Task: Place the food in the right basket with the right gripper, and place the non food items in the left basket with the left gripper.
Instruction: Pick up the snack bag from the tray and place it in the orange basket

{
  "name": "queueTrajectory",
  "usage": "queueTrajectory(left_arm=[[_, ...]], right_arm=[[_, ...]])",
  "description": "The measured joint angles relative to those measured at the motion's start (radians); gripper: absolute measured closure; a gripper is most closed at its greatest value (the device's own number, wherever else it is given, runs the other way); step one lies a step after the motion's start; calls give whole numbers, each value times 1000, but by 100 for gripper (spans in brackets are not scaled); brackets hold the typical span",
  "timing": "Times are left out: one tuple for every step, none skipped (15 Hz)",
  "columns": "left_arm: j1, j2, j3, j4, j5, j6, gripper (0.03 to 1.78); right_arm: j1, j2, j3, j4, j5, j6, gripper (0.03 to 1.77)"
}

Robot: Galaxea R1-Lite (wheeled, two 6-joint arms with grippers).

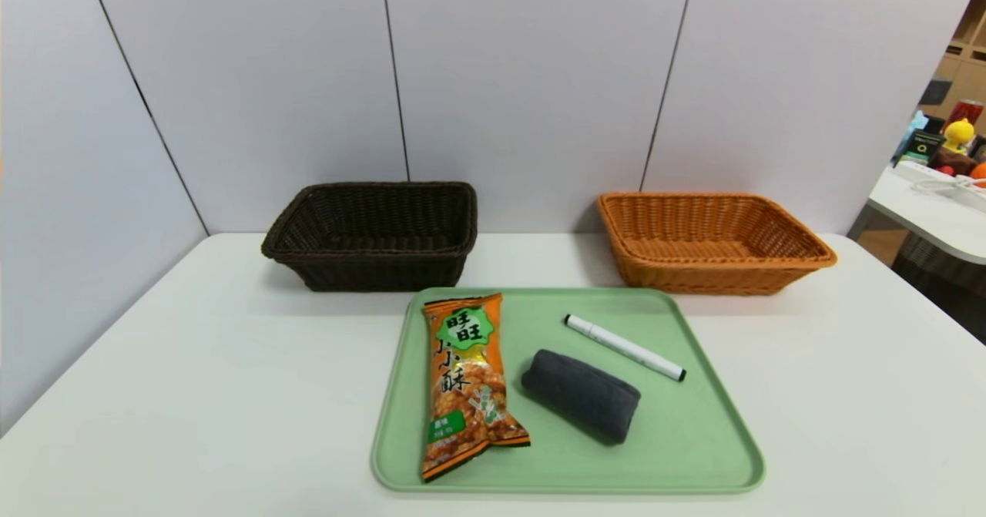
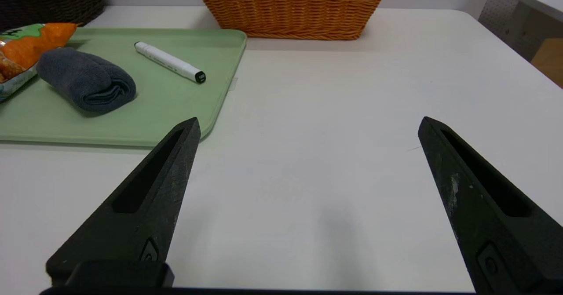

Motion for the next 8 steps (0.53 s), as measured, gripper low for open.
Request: queueTrajectory(left_arm=[[0, 0, 0, 0, 0, -1, 12], [0, 0, 0, 0, 0, -1, 12], [0, 0, 0, 0, 0, 2, 12], [0, 0, 0, 0, 0, 4, 12], [0, 0, 0, 0, 0, 4, 12], [0, 0, 0, 0, 0, 5, 12], [0, 0, 0, 0, 0, 8, 12], [0, 0, 0, 1, 0, 9, 12]], right_arm=[[0, 0, 0, 0, 0, -3, 9], [0, 0, 0, 0, 0, -7, 9], [0, 0, 0, 0, -1, -9, 9], [0, 0, 0, 0, -1, -9, 9], [0, 0, 0, 0, -2, -10, 9], [0, 0, 0, 0, -2, -11, 9], [0, 0, 0, 0, -2, -11, 9], [0, 0, 0, 0, -2, -11, 9]])
